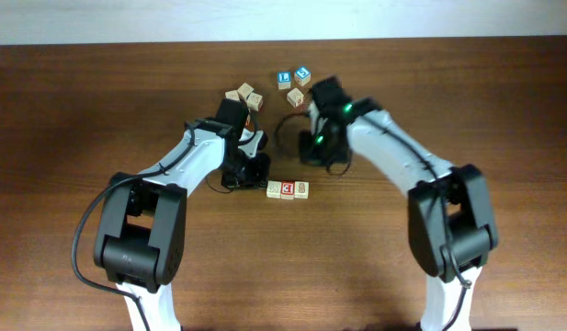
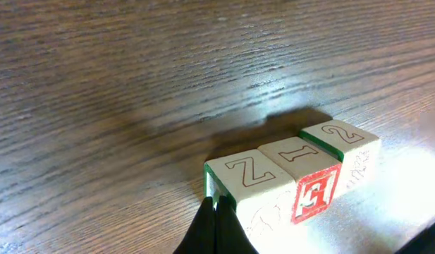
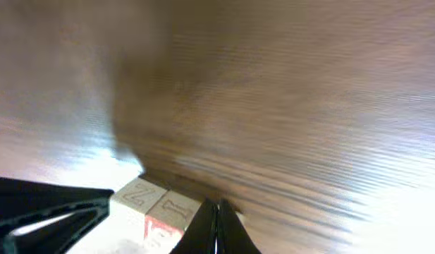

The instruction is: Rotate 3 blocks

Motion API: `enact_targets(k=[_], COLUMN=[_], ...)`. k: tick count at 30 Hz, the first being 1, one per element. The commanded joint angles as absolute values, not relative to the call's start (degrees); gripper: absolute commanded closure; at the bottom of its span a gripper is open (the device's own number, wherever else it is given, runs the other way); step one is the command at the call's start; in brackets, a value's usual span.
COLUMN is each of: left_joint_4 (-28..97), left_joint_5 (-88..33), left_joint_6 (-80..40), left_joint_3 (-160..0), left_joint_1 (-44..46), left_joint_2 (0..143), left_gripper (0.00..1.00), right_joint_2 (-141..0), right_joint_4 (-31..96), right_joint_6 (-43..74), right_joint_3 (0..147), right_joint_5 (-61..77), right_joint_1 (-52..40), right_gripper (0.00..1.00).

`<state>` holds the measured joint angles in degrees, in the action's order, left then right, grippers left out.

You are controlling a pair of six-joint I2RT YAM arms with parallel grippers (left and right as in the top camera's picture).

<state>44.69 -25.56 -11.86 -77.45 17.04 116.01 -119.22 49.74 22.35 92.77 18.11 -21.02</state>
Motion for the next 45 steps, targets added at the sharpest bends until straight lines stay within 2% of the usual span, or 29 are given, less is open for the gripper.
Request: enact_targets(k=[1,10,35,45], left_joint_4=[44.5,44.2,44.1,44.1], left_joint_5=[-26.5,-26.5,-26.5,-26.5], left_joint_6=[-12.4,-12.4,-12.4,-12.4], left_joint_3=[-76.8,-76.8,-76.8,-76.8], left_joint_1=[17.2,17.2,17.2,17.2], left_joint_2=[116.4,116.4,116.4,116.4], left_gripper=[1.0,1.0,1.0,1.0], right_joint_2=[-118.9,-118.9,-119.0,-119.0], right_joint_4=[53.5,49.7,47.3,42.2], right_joint_6=[22.9,22.8,22.9,21.2], right_joint_3=[94.2,80.0,79.6,79.7], right_joint_5=[25.0,29.6,29.6,31.8], right_joint_1=[-16.9,-18.2,-20.8,-25.5], right_gripper=[0.96,0.95,0.95,0.96])
